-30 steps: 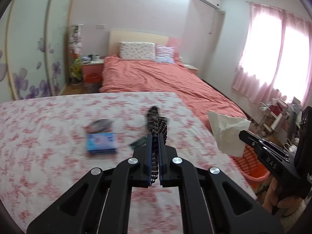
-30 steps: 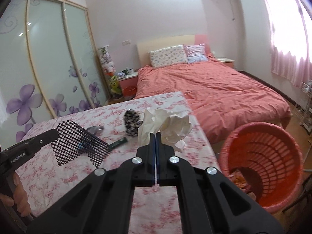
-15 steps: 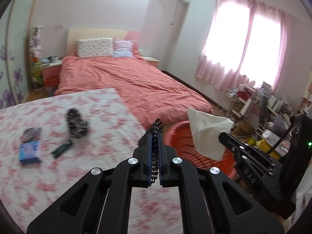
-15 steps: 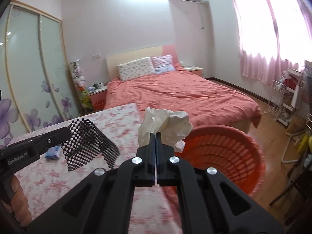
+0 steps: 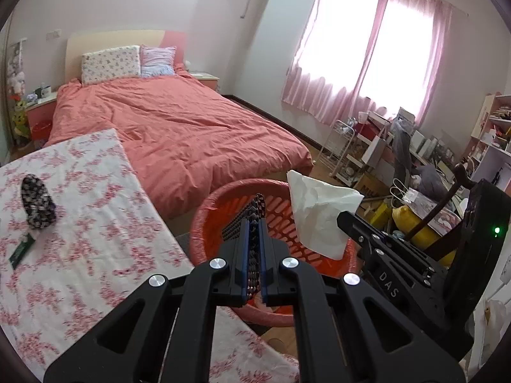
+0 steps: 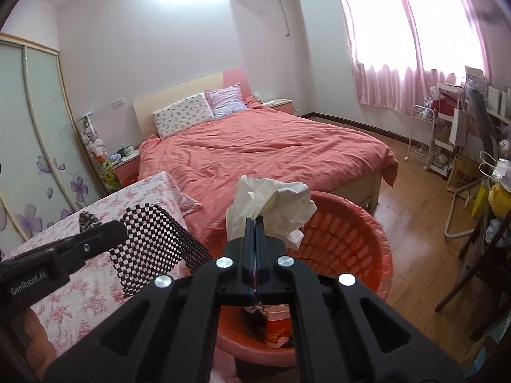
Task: Collect trash
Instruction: 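Carry the mesh and tissue to the basket and open both tools, then grasp the blue tissue packet with the left tool while the right tool grasps the green tube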
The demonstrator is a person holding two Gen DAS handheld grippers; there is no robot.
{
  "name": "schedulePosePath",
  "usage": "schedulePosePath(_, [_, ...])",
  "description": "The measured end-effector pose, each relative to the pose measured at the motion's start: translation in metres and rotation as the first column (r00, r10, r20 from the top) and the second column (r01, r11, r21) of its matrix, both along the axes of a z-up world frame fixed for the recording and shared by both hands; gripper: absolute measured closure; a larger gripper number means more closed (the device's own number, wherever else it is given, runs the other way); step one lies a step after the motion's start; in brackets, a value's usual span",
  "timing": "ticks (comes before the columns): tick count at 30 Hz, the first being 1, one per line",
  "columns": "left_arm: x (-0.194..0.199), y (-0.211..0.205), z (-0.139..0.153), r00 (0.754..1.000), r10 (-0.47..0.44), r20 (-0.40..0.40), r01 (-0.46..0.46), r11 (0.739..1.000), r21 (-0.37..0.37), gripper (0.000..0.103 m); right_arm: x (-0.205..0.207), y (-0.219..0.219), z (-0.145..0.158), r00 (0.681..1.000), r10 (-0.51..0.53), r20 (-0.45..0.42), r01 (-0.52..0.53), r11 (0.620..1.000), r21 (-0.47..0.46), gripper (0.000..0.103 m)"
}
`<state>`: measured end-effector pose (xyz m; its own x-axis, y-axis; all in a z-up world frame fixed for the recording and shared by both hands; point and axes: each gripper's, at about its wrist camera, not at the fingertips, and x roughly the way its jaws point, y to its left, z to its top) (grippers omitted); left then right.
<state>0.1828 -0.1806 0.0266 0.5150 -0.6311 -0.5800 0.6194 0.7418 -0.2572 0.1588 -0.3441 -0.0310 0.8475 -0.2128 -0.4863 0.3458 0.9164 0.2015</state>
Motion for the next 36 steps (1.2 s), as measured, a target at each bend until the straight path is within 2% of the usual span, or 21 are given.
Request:
schedulePosePath(12, [0.008,-0.026,-0.022,0.998,-0.034,-0.057,0.037,0.998,0.046,0.098,0.012,-0.028,-0.019,0.999,-0.030,-0.021,0.031,0.998,0.048,0.101])
schedulePosePath(15, [0.010,-0.030,-0.030,0.996,-0.033,-0.087,0.039,0.997,0.067,0.097,0.017,-0.032,-0.025,0.999,-0.033,-0.031,0.035,0.997,0.064,0.096])
schedulePosePath(17, [0.012,-0.031,-0.035,0.994,-0.035,-0.102,0.043,0.996,0.076,0.091,0.019,-0.035,-0.030,0.998,-0.037,-0.041,0.040,0.996,0.075,0.088])
schedulePosePath(19, [0.012,-0.028,-0.038,0.994,-0.019,-0.107,0.029,0.995,0.090,0.064,0.018,-0.036,-0.034,0.998,-0.047,-0.050,0.051,0.995,0.085,0.081])
schedulePosePath(20, [0.012,-0.027,-0.039,0.994,-0.009,-0.104,0.019,0.995,0.093,0.060,0.018,-0.037,-0.036,0.997,-0.052,-0.055,0.056,0.995,0.087,0.080])
schedulePosePath(24, [0.016,-0.015,-0.043,0.993,0.031,-0.112,-0.018,0.994,0.111,0.060,0.015,-0.040,-0.041,0.995,-0.068,-0.069,0.074,0.994,0.081,0.076])
schedulePosePath(30, [0.020,0.019,-0.043,0.990,0.116,-0.082,-0.102,0.981,0.165,0.050,0.014,-0.029,-0.038,0.995,-0.067,-0.074,0.071,0.996,0.054,0.065])
schedulePosePath(32, [0.021,0.032,-0.043,0.987,0.146,-0.065,-0.132,0.974,0.185,0.044,0.015,-0.023,-0.035,0.996,-0.055,-0.070,0.058,0.997,0.044,0.062])
schedulePosePath(36, [0.025,0.062,-0.044,0.973,0.229,-0.041,-0.215,0.952,0.218,0.038,0.019,-0.005,-0.029,0.997,-0.022,-0.070,0.024,0.999,0.022,0.060])
